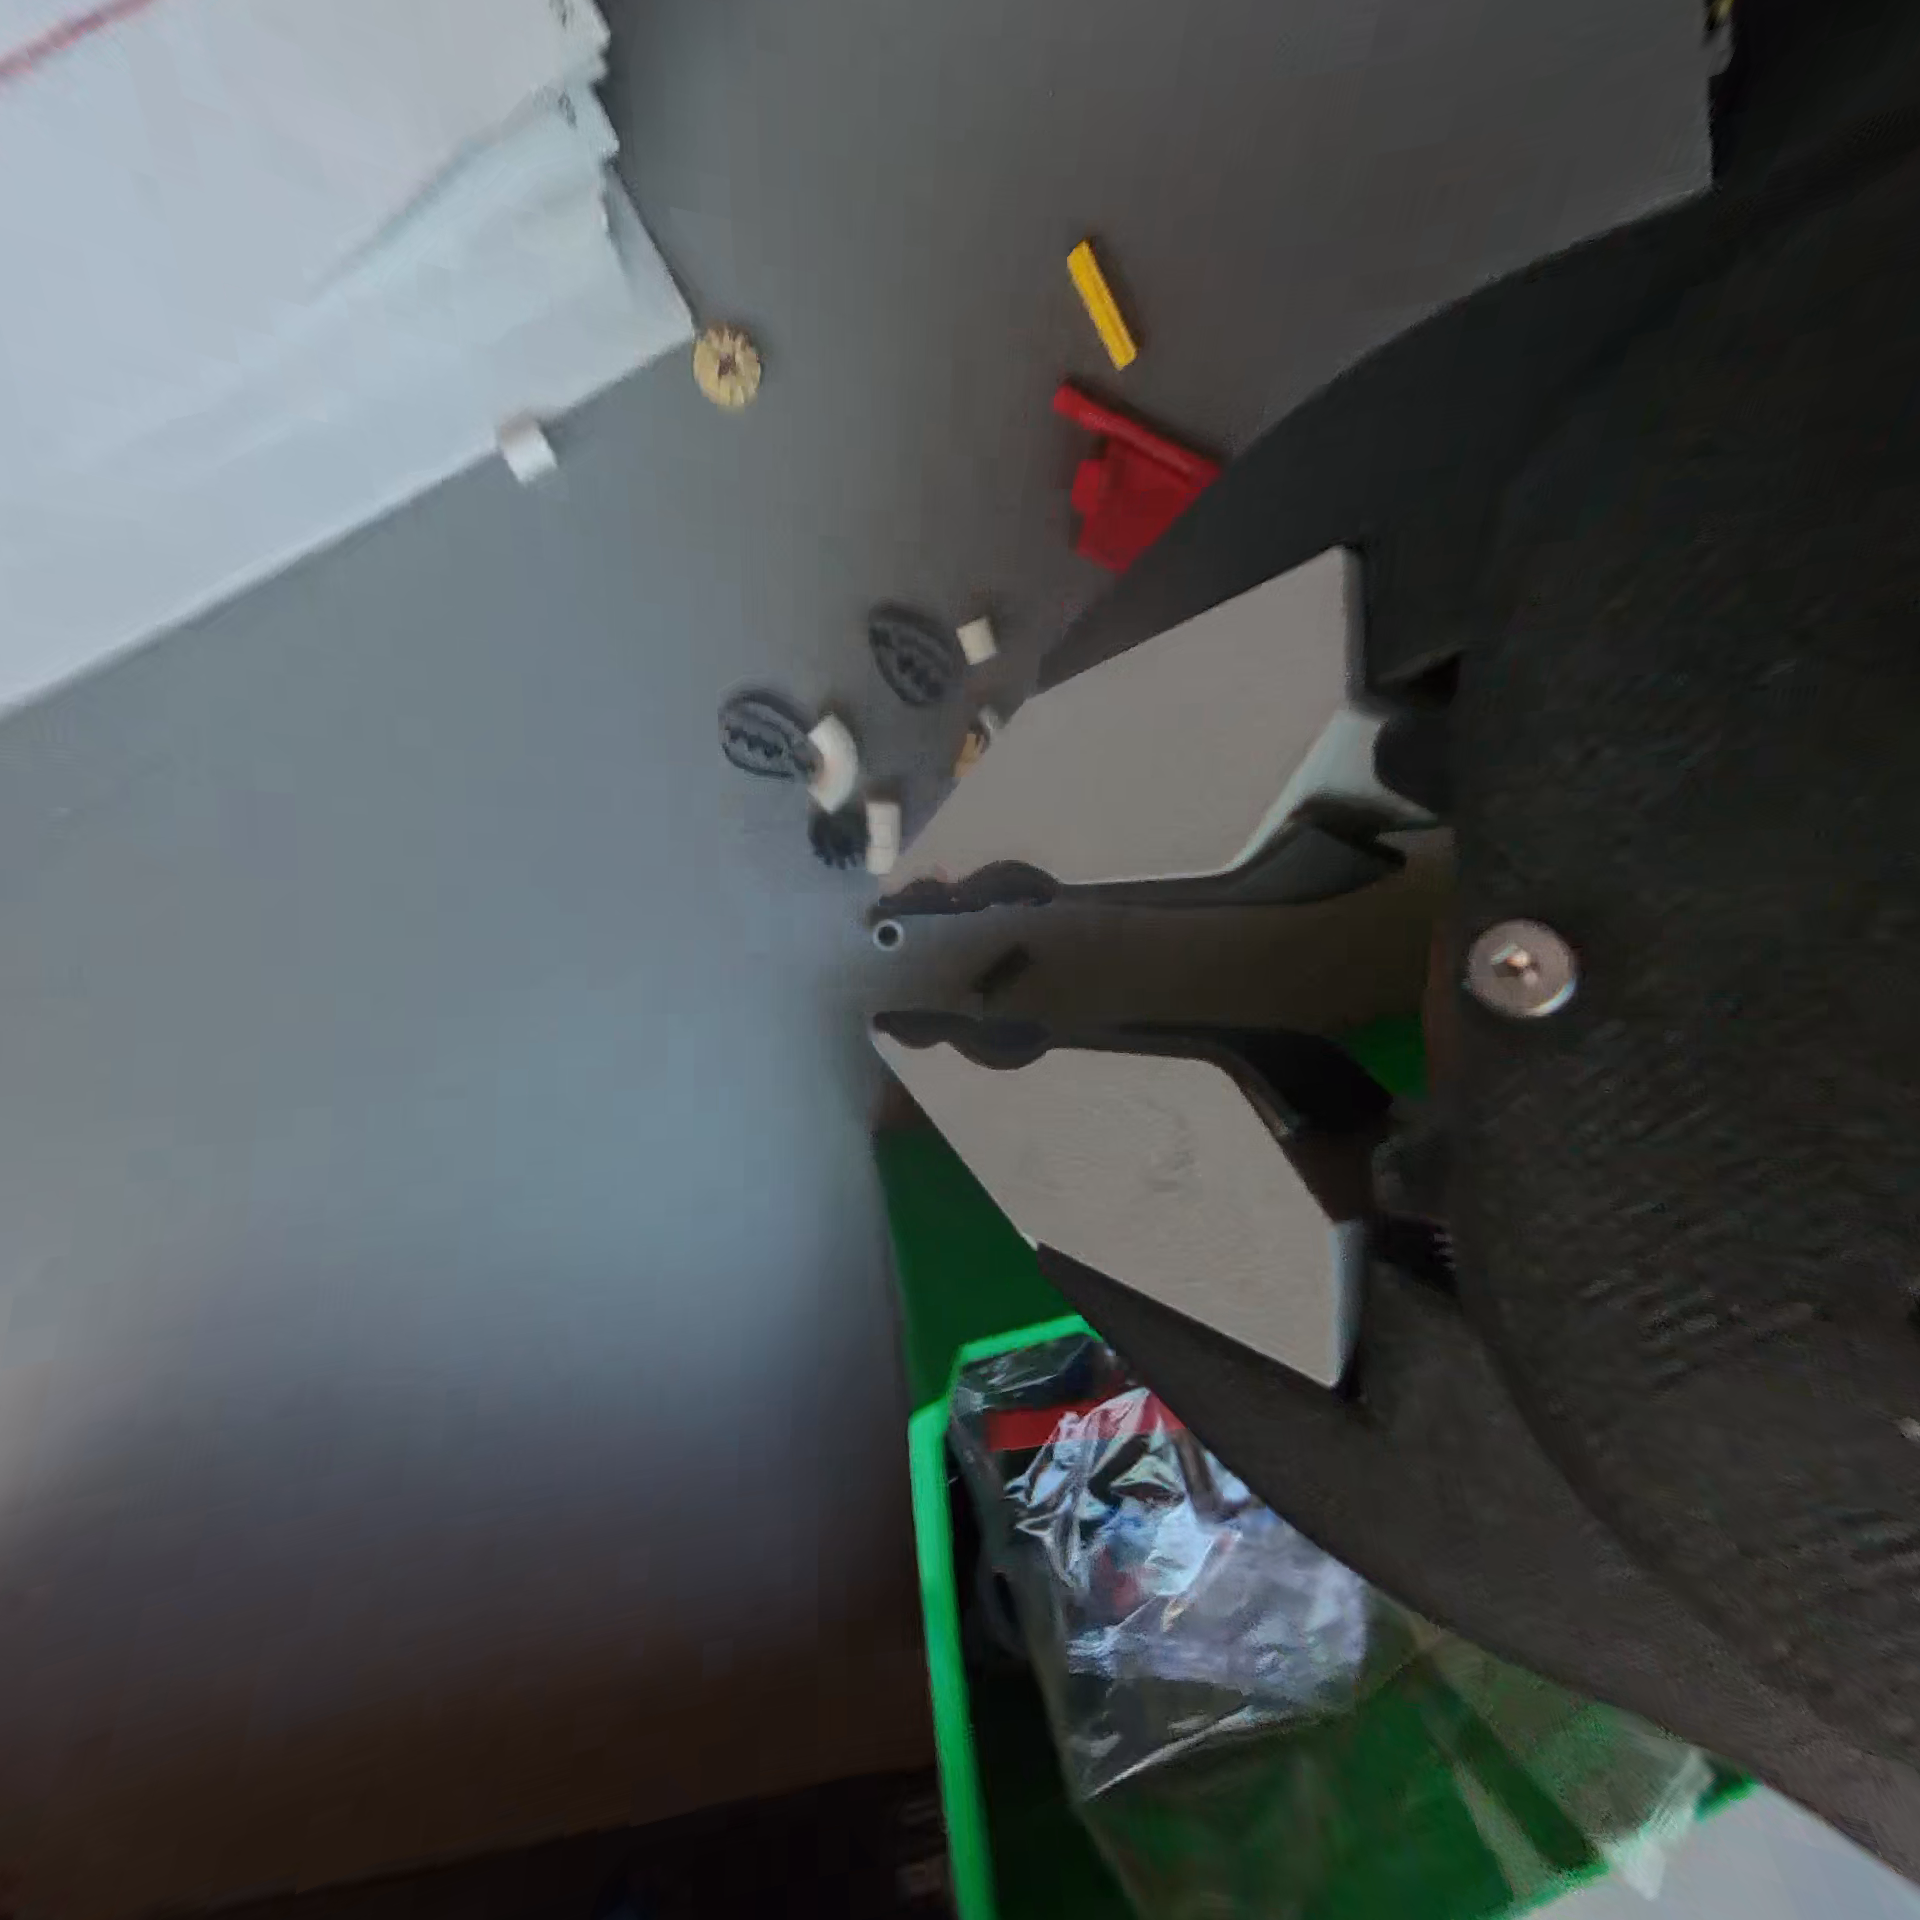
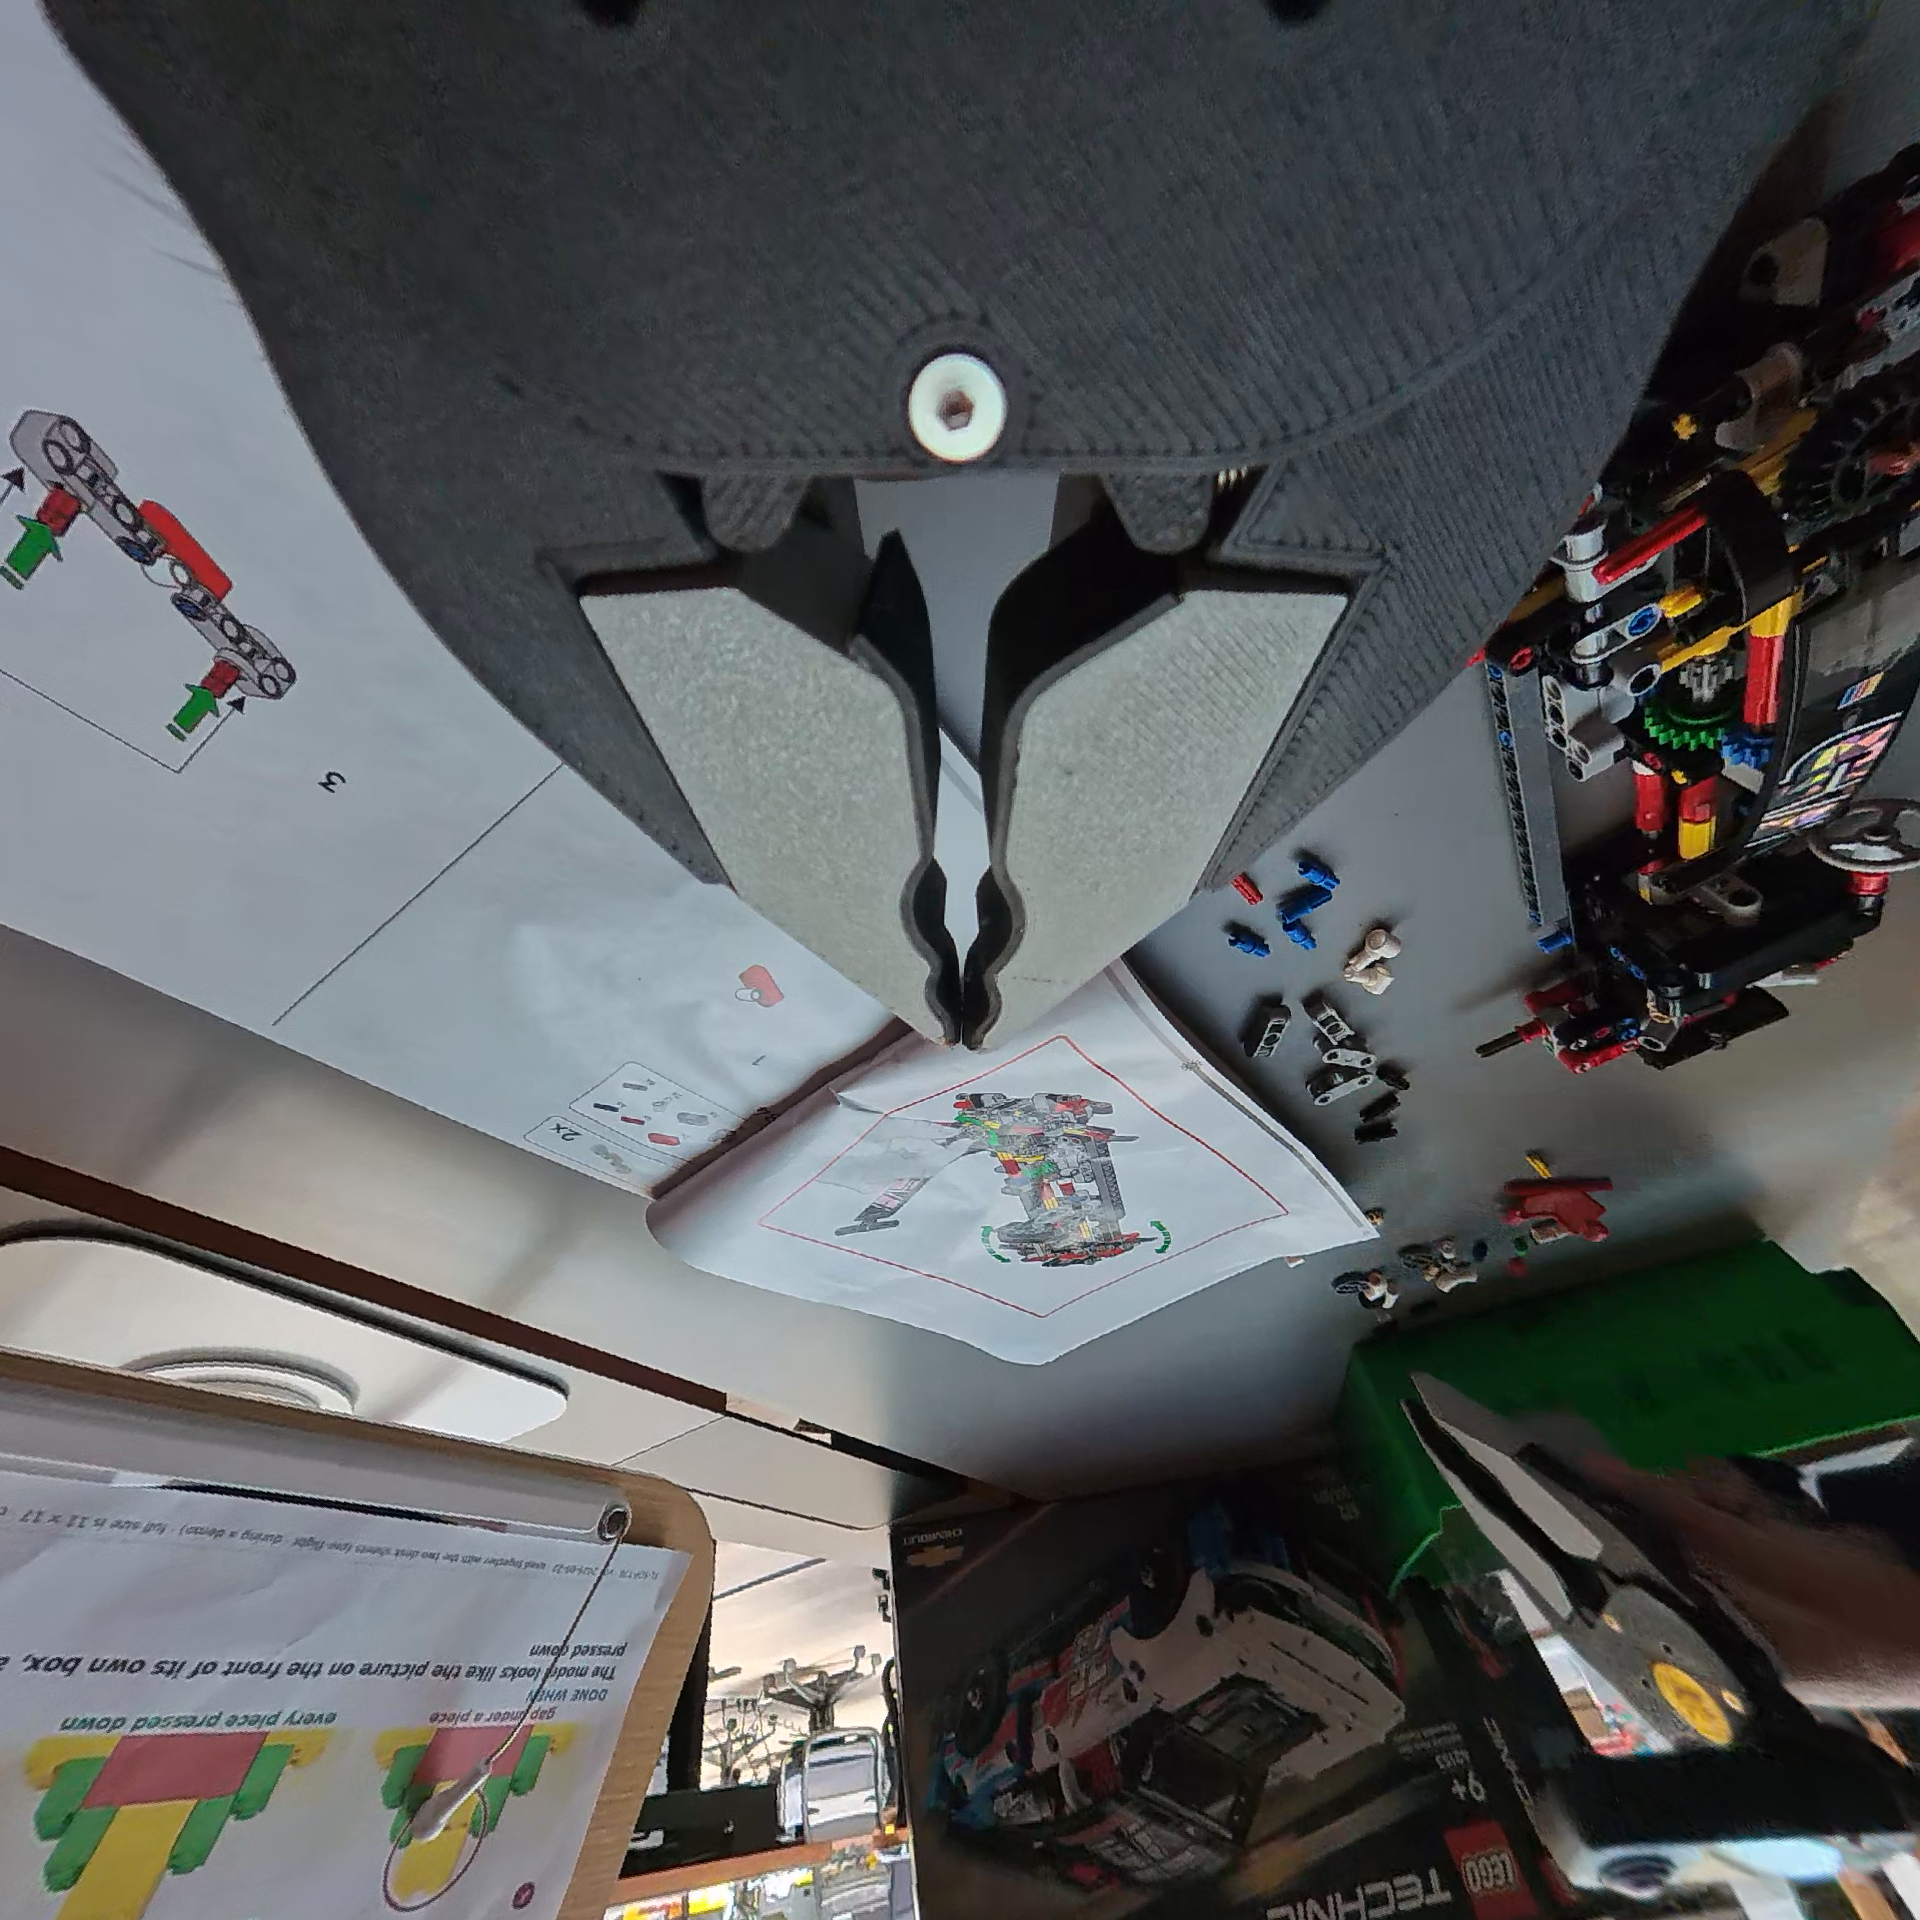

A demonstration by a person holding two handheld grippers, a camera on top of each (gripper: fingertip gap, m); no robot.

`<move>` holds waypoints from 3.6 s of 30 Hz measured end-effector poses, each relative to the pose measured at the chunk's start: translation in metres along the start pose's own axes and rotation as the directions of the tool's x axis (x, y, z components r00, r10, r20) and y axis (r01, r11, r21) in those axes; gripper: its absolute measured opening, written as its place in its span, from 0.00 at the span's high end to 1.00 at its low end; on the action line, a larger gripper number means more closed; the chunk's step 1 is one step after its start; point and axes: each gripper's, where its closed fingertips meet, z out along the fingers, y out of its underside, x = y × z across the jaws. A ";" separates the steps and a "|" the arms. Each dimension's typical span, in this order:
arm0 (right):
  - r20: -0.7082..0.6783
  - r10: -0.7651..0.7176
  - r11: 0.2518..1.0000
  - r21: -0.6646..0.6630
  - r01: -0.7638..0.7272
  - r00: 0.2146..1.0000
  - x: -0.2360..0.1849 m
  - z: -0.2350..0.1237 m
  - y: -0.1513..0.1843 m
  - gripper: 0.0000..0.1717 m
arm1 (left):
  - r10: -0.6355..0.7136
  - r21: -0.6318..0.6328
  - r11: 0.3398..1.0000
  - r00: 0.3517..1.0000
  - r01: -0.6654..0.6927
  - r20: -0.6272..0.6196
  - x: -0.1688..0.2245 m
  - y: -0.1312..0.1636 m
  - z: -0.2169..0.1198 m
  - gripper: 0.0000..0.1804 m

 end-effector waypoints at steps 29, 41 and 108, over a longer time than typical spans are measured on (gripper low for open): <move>-0.003 0.009 1.000 -0.006 -0.009 1.000 0.001 0.000 0.002 1.00 | 0.707 0.095 0.702 0.674 -0.706 -0.213 0.068 0.051 0.003 0.95; -0.004 0.013 1.000 0.000 -0.013 1.000 0.002 -0.001 0.001 1.00 | 0.724 0.103 0.682 0.649 -0.724 -0.232 0.077 0.048 0.001 0.99; 0.002 0.012 1.000 0.021 -0.012 1.000 -0.001 -0.005 -0.004 1.00 | 0.510 0.192 0.860 0.798 -0.472 -0.321 0.181 -0.040 0.006 0.99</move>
